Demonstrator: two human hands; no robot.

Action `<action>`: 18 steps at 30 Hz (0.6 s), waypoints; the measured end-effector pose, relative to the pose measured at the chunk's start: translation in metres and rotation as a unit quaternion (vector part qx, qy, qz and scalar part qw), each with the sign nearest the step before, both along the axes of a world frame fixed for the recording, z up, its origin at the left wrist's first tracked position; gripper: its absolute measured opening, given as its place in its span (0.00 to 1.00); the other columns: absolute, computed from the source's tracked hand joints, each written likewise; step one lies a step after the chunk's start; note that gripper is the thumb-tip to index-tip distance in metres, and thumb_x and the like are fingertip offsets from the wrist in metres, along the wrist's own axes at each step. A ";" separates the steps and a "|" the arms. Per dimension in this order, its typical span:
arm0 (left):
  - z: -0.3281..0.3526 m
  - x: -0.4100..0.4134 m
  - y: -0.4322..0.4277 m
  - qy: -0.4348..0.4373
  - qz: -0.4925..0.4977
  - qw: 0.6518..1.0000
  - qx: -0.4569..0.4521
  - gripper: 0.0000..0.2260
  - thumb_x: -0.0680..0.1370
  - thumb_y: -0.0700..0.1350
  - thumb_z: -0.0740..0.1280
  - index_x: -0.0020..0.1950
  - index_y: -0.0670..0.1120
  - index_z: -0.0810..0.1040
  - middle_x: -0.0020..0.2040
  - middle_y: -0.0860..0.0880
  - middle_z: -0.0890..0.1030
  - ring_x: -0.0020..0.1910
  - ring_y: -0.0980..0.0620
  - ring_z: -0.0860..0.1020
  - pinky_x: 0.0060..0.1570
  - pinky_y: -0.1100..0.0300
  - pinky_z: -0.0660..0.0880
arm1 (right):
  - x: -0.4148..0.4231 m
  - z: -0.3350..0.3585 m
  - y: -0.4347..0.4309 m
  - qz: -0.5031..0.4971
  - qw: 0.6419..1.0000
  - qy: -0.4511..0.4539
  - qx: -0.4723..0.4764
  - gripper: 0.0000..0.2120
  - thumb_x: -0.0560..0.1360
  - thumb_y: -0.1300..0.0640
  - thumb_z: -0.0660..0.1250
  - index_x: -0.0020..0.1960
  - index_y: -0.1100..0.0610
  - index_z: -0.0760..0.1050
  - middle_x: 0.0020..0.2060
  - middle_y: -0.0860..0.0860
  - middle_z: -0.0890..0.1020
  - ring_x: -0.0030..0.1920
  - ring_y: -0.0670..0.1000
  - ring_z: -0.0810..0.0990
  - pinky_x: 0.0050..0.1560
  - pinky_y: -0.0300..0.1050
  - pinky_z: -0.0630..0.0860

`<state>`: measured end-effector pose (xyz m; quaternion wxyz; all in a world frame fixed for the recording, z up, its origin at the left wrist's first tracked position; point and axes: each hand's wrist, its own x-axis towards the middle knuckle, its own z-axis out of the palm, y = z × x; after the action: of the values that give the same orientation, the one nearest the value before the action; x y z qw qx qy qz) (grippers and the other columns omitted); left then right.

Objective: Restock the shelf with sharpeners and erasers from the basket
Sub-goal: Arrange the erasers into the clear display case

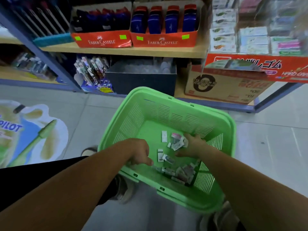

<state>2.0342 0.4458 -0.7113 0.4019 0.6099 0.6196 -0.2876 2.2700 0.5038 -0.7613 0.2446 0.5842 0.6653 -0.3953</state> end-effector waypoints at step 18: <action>-0.084 -0.014 -0.002 -0.102 0.197 0.974 -0.052 0.39 0.73 0.42 0.79 0.81 0.48 0.65 0.76 0.44 0.72 0.70 0.44 0.75 0.65 0.58 0.72 | -0.045 -0.060 -0.009 0.059 0.993 0.001 0.099 0.50 0.60 0.34 0.82 0.77 0.39 0.63 0.75 0.51 0.66 0.72 0.60 0.69 0.68 0.64 0.73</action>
<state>2.0199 0.4443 -0.7956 0.5431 0.4805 0.6671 -0.1708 2.2246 0.4945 -0.8215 0.2070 0.5651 0.7347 -0.3130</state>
